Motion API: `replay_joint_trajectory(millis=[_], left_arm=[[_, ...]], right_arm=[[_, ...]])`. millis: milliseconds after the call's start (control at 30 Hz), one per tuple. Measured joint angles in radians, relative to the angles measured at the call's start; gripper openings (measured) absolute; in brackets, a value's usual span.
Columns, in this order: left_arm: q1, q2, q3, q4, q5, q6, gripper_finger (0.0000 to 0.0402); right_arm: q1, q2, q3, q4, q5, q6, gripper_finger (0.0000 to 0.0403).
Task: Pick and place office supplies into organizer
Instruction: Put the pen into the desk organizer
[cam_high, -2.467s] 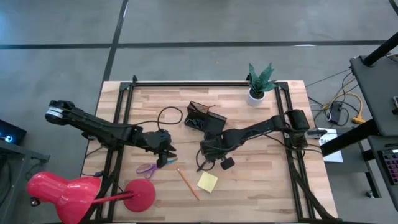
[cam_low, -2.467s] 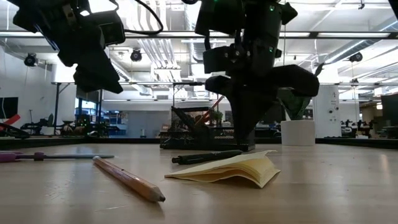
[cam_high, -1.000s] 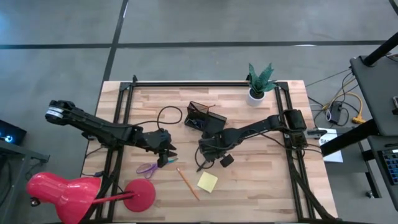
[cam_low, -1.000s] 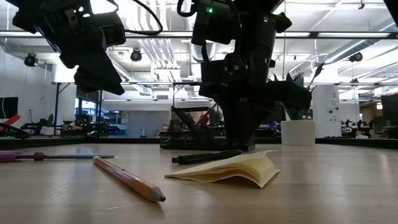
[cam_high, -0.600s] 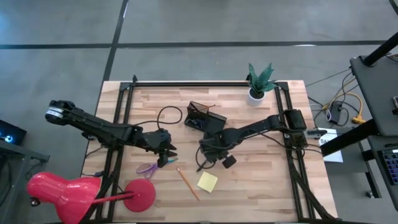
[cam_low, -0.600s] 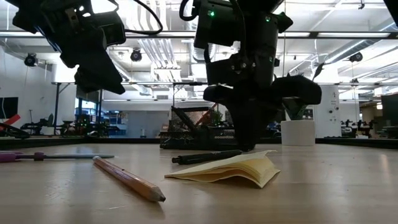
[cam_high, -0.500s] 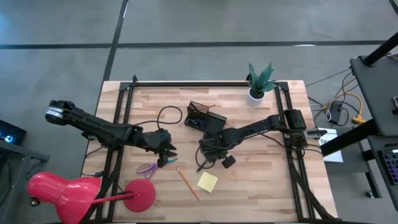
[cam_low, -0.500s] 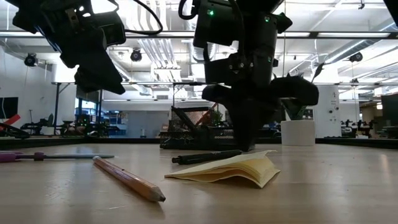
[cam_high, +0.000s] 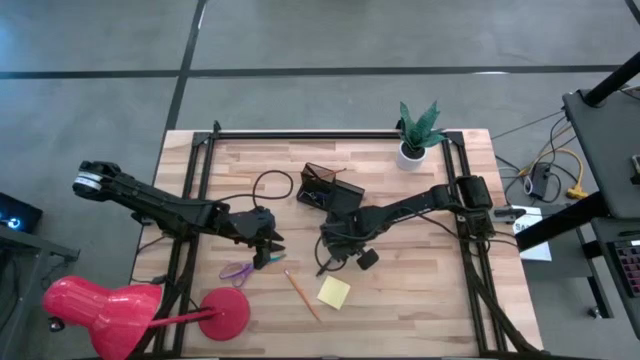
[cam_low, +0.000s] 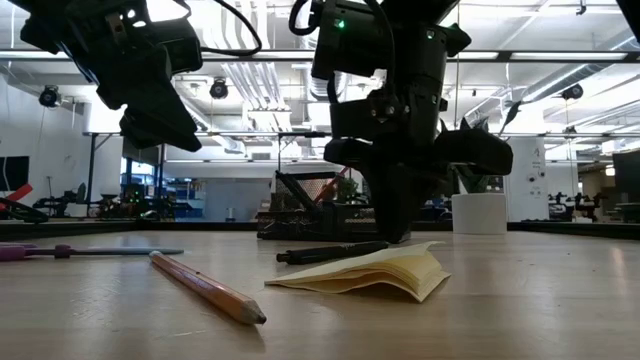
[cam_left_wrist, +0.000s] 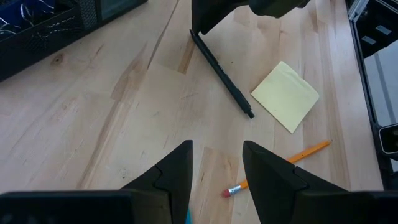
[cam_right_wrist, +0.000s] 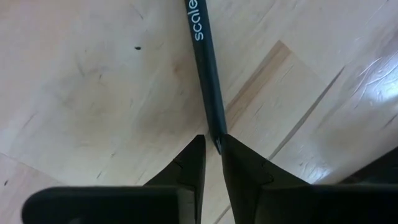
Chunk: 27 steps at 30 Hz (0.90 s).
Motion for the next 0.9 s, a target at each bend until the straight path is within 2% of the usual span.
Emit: replay_joint_trajectory(millis=[633, 900], left_arm=[[0.0, 0.0, 0.0, 0.0, -0.019, 0.0, 0.0125], [0.0, 0.003, 0.0, 0.001, -0.023, 0.004, 0.0125]], right_arm=[[-0.023, -0.001, -0.046, 0.044, -0.028, 0.004, 0.001], [-0.022, -0.001, -0.055, 0.071, -0.03, 0.014, 0.0009]])
